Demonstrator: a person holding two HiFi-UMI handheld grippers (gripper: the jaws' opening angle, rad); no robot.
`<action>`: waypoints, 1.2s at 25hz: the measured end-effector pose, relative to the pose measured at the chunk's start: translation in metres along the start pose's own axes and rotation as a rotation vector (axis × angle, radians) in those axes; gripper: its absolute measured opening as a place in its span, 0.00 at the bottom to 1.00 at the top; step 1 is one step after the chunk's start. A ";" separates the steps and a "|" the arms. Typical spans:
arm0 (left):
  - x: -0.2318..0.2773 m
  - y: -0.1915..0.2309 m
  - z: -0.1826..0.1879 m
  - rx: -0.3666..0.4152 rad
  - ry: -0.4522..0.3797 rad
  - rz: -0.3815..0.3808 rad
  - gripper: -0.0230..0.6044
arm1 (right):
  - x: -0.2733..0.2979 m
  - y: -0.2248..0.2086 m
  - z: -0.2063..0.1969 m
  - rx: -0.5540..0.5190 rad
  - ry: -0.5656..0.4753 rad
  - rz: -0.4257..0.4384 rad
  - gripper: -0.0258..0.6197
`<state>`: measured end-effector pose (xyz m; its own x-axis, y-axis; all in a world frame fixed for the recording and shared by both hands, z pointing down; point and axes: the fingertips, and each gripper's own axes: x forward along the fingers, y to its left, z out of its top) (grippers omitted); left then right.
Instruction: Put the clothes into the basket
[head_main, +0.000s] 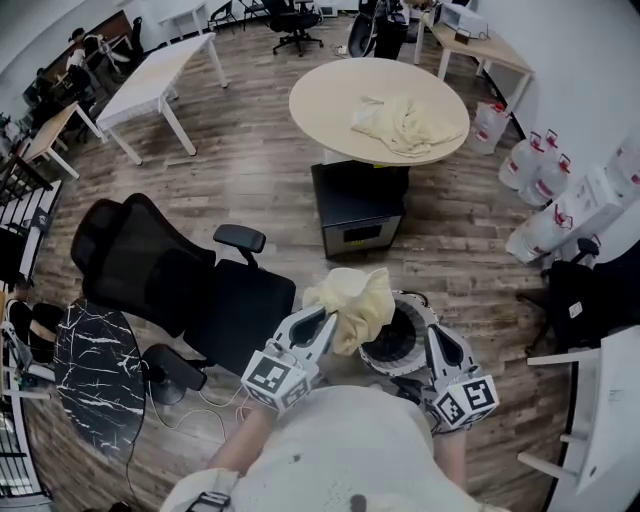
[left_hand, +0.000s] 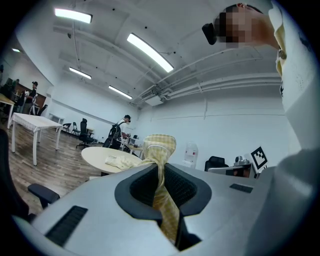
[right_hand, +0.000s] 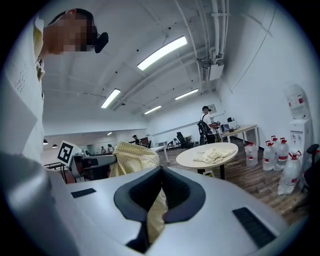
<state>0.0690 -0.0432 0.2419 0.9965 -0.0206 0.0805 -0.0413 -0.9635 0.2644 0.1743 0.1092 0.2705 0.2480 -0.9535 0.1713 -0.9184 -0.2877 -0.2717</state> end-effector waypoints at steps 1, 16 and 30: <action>0.001 -0.007 -0.003 -0.002 0.001 -0.001 0.12 | -0.006 -0.004 0.000 0.000 -0.001 -0.001 0.05; 0.039 -0.127 -0.044 0.003 0.012 -0.028 0.12 | -0.120 -0.068 -0.009 -0.004 -0.010 -0.022 0.05; 0.077 -0.196 -0.072 -0.003 0.047 -0.101 0.12 | -0.192 -0.120 -0.016 0.015 -0.026 -0.108 0.05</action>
<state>0.1489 0.1636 0.2649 0.9912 0.0894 0.0978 0.0592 -0.9592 0.2765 0.2323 0.3287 0.2854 0.3533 -0.9187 0.1762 -0.8813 -0.3901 -0.2668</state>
